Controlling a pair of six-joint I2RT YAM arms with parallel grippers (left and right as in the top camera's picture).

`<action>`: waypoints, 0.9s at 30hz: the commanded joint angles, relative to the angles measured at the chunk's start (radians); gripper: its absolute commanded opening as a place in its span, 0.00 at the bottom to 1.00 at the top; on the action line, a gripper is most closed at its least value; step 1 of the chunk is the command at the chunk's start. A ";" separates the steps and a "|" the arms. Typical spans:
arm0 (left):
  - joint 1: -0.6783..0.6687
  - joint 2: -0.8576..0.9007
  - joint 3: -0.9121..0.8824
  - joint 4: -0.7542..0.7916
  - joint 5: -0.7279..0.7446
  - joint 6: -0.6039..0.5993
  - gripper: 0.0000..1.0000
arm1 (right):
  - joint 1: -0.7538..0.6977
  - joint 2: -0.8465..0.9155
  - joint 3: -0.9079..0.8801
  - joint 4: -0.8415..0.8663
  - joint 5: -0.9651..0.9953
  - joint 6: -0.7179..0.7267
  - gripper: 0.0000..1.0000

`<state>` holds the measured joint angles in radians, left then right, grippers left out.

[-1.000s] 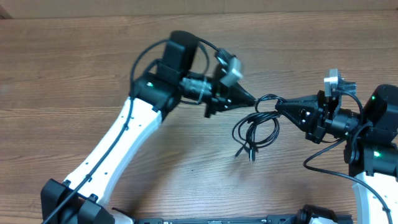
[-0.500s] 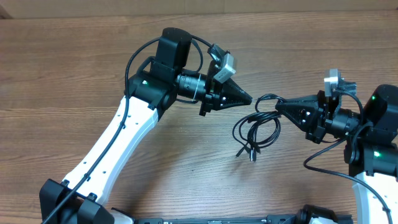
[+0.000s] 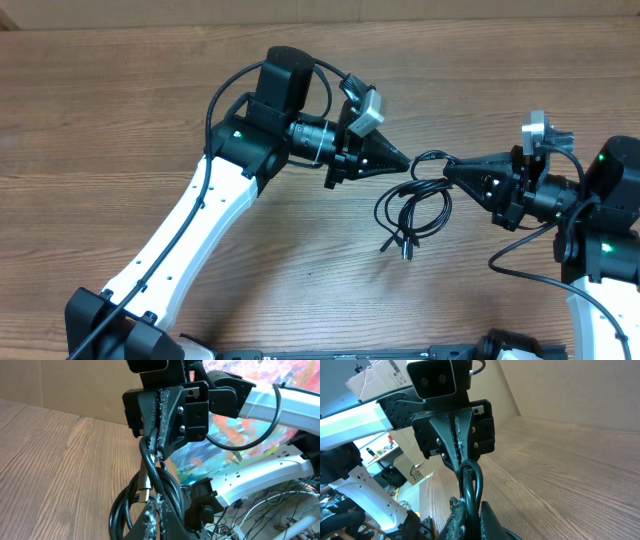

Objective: Untangle cables

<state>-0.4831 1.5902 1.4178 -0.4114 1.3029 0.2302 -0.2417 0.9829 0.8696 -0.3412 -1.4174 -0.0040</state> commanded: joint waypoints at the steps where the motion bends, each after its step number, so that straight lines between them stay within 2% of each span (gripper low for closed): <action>1: -0.003 -0.006 0.006 0.005 -0.028 -0.006 0.04 | -0.003 0.000 0.015 0.001 -0.025 -0.003 0.04; 12: 0.002 -0.006 0.006 0.020 -0.033 -0.006 0.04 | -0.003 0.000 0.015 -0.001 -0.045 -0.004 0.04; 24: 0.005 -0.006 0.006 0.020 -0.145 -0.029 0.04 | -0.003 0.000 0.015 -0.002 -0.051 -0.004 0.04; 27: 0.006 -0.006 0.006 0.020 -0.130 -0.029 0.04 | -0.003 0.000 0.015 -0.001 -0.051 -0.004 0.04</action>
<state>-0.4828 1.5902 1.4178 -0.3950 1.1889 0.2146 -0.2417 0.9833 0.8696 -0.3443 -1.4429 -0.0044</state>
